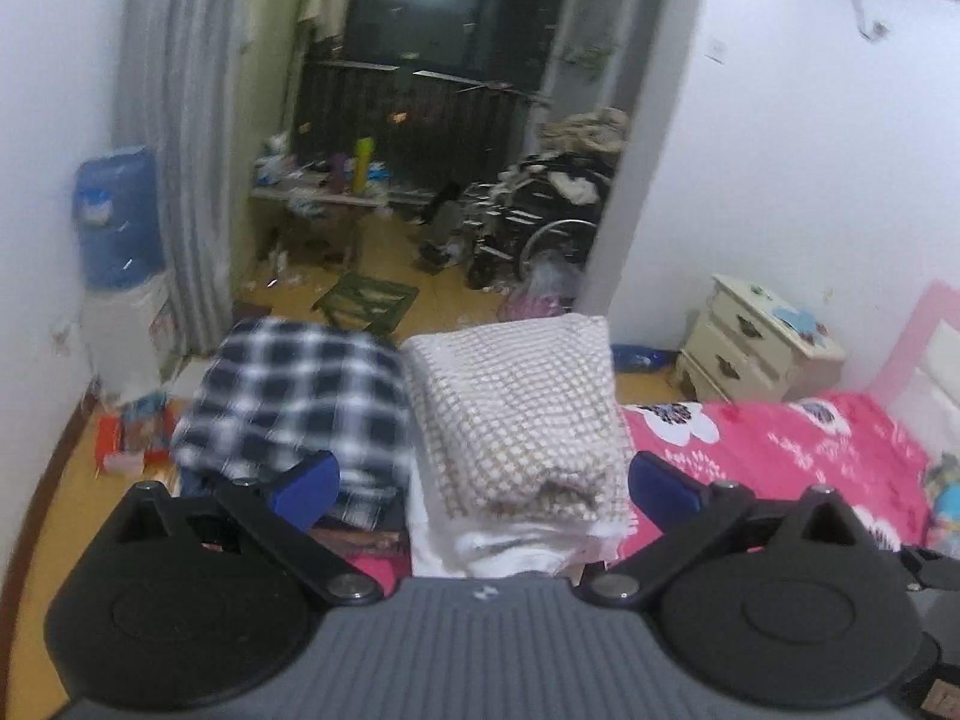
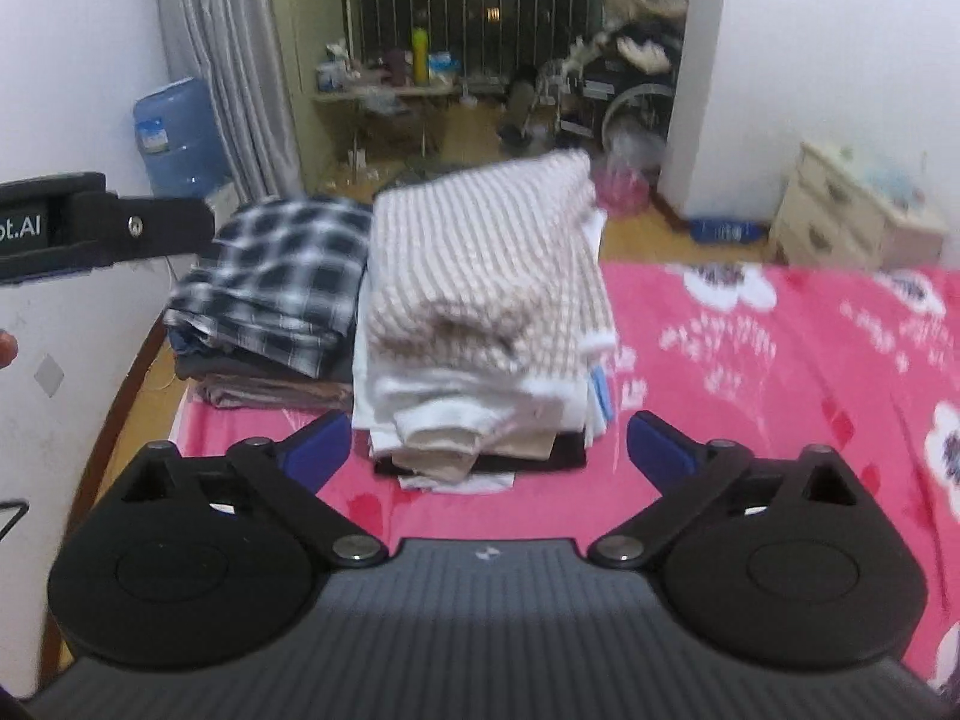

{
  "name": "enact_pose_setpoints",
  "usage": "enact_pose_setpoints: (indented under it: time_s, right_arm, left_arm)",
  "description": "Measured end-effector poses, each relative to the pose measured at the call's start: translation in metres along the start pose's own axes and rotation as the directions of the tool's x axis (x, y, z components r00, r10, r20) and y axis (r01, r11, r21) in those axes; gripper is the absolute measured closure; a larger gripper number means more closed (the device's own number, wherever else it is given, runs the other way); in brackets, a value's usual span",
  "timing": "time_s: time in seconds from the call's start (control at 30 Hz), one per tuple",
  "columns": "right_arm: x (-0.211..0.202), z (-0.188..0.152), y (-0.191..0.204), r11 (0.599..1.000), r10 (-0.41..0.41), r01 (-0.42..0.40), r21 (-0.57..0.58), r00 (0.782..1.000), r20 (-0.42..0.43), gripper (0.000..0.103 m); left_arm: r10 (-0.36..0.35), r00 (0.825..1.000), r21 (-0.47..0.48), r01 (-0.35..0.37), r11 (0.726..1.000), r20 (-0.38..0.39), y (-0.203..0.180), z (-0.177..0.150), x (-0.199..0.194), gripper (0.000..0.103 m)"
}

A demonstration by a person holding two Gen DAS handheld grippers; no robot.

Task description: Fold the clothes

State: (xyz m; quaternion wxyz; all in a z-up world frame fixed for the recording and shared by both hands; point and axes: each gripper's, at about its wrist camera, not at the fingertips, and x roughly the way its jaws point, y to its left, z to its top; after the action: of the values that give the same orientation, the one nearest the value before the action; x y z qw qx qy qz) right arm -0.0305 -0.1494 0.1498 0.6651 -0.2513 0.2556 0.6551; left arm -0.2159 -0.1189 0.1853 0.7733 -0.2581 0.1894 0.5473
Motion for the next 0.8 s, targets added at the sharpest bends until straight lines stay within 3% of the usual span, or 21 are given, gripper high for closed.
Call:
enact_pose_setpoints:
  time_s: [0.27,0.43,0.53,0.67,0.8]
  right_arm:
    - [-0.016,0.000,0.030,0.999,-0.038,0.038,-0.013,0.999,-0.022,0.001]
    - [-0.010,0.005,0.056,0.998,-0.066,0.067,0.004,0.994,-0.082,0.001]
    - [-0.002,0.007,0.066,0.996,-0.089,0.092,0.020,0.990,-0.112,0.001]
    - [0.009,0.009,0.075,0.989,-0.127,0.135,0.051,0.981,-0.144,0.001]
    - [0.015,0.010,0.083,0.985,-0.169,0.172,0.006,0.976,-0.138,0.001]
  left_arm:
    - [0.152,0.988,-0.028,-0.153,0.988,-0.008,0.029,0.000,-0.024,0.000]
    - [0.163,0.983,-0.067,-0.169,0.983,-0.081,0.047,-0.005,-0.016,0.000]
    - [0.154,0.976,-0.019,-0.159,0.987,-0.151,0.048,-0.011,-0.003,0.000]
    - [0.168,0.970,0.018,-0.167,0.986,-0.178,0.045,-0.023,0.008,0.000]
    - [0.183,0.963,0.012,-0.184,0.983,-0.200,0.048,-0.028,0.014,0.000]
